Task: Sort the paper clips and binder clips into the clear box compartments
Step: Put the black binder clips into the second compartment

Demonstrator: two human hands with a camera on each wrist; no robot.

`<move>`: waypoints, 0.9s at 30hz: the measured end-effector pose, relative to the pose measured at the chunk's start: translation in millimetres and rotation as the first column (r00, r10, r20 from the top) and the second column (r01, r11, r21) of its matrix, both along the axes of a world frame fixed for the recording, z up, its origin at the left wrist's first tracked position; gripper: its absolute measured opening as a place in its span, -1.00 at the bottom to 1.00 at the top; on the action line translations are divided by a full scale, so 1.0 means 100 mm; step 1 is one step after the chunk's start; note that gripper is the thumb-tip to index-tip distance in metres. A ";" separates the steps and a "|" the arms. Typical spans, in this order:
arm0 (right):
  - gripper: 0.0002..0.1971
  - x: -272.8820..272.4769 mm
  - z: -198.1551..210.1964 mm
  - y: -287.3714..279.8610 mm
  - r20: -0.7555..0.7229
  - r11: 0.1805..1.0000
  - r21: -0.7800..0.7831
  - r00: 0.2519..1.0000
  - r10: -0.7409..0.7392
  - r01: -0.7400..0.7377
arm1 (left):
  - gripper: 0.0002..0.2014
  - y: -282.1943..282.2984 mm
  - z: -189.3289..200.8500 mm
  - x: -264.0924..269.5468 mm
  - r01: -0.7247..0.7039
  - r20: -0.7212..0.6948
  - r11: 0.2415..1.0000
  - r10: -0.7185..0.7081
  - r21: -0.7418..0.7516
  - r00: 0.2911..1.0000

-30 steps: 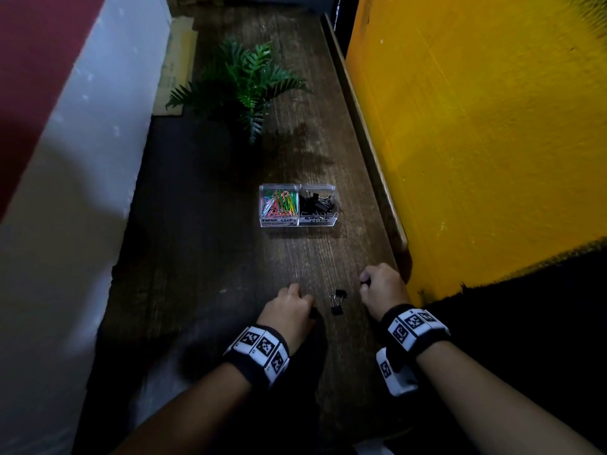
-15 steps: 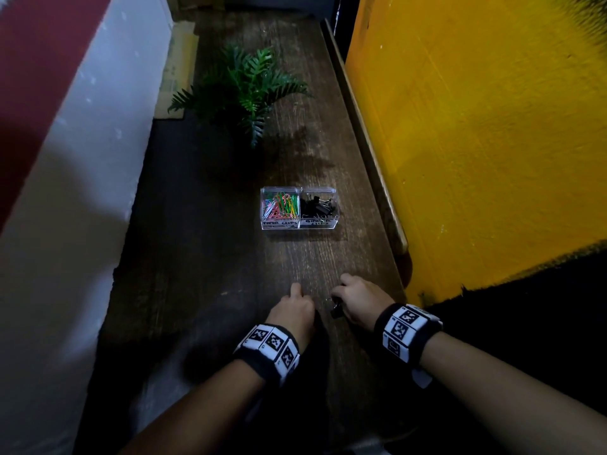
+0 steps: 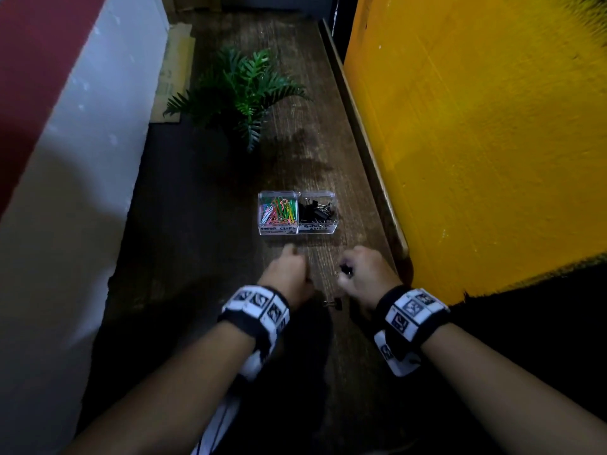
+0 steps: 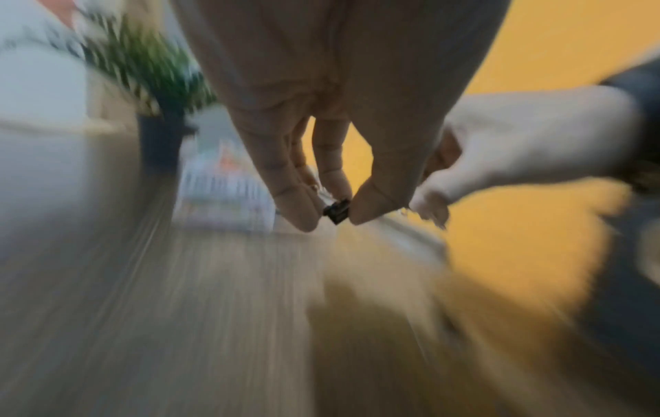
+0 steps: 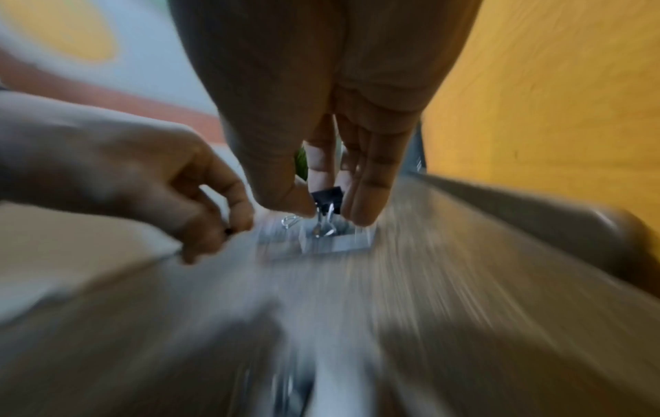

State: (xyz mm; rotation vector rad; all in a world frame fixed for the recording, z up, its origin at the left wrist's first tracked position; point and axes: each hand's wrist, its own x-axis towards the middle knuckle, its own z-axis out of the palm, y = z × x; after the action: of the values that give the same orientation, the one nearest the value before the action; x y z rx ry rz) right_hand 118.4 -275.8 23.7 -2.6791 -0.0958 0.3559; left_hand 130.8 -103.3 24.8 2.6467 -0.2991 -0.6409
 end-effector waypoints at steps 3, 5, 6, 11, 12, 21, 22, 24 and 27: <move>-0.87 0.35 0.20 0.03 0.109 0.992 0.099 0.990 -0.087 0.076 | -0.69 -0.10 0.20 0.49 -0.033 0.119 0.996 0.043 -0.088 0.992; -0.88 0.62 0.31 0.07 0.144 0.985 0.131 0.980 -0.135 0.116 | -0.70 -0.18 0.28 0.80 -0.033 0.178 0.996 0.047 -0.083 0.983; -0.90 0.74 0.36 0.10 0.157 0.982 0.136 0.976 -0.152 0.131 | -0.71 -0.22 0.29 0.92 -0.032 0.189 0.997 0.044 -0.070 0.981; -0.87 1.20 0.40 0.26 0.143 0.989 0.067 0.980 -0.141 0.133 | -0.65 -0.15 0.23 1.01 -0.114 0.175 0.988 0.131 -0.106 0.976; -0.87 1.25 0.37 0.28 0.132 0.991 0.049 0.982 -0.131 0.126 | -0.64 -0.10 0.19 0.91 -0.146 0.192 0.981 0.170 -0.131 0.967; -0.75 1.39 0.19 0.32 0.002 0.998 -0.060 1.000 -0.014 0.014 | -0.71 -0.17 -0.40 -0.31 0.259 0.105 0.959 -0.248 -0.113 0.963; -0.71 1.37 0.21 0.30 0.008 0.999 -0.043 1.000 -0.019 0.019 | -0.69 -0.21 -0.44 -0.37 0.307 0.126 0.946 -0.294 -0.103 0.948; -0.66 1.30 0.28 0.25 0.056 0.998 0.027 0.997 -0.052 0.050 | -0.67 -0.28 -0.49 -0.40 0.347 0.163 0.933 -0.329 -0.098 0.930; -0.66 1.04 0.39 0.11 0.174 0.979 0.152 0.971 -0.161 0.135 | -0.71 -0.38 -0.53 -0.34 0.379 0.210 0.922 -0.357 -0.078 0.910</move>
State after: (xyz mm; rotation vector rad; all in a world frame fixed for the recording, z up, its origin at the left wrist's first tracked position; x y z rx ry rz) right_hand 222.4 -265.2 62.5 -2.5557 0.0241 0.0491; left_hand 96.6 -141.6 -27.9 2.5589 -0.8839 -0.4583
